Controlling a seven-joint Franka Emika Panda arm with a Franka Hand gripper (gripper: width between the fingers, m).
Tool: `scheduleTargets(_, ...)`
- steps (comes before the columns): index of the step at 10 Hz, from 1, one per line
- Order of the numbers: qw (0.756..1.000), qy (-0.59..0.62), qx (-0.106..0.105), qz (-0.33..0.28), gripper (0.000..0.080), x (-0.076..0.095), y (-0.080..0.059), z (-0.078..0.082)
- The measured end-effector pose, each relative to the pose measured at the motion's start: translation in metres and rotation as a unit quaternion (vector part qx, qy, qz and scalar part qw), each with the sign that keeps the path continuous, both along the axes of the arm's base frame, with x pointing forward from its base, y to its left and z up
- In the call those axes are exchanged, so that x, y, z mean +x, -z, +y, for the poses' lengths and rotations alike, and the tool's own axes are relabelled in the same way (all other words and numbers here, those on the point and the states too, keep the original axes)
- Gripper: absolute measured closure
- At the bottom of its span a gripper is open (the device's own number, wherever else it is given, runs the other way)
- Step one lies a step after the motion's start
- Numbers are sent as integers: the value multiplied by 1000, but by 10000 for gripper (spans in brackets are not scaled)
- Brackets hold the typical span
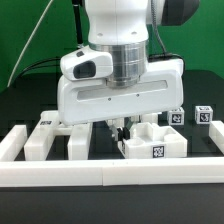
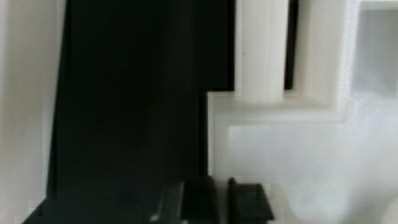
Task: Assemble chair
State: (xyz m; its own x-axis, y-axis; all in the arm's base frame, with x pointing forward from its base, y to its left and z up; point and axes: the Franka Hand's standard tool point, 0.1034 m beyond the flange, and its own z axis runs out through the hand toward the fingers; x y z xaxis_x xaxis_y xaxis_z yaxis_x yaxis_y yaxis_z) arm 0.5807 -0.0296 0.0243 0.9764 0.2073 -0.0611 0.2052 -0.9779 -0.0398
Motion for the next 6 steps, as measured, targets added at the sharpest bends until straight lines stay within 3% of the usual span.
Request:
scheduleTargets(1,1000,21,-1,1,771,0,0,5)
scheduleTargets(2,999,35,-2,1,771,2,0,20)
scheduleTargets(6,998,66,-4,-13,771,26,-1,67)
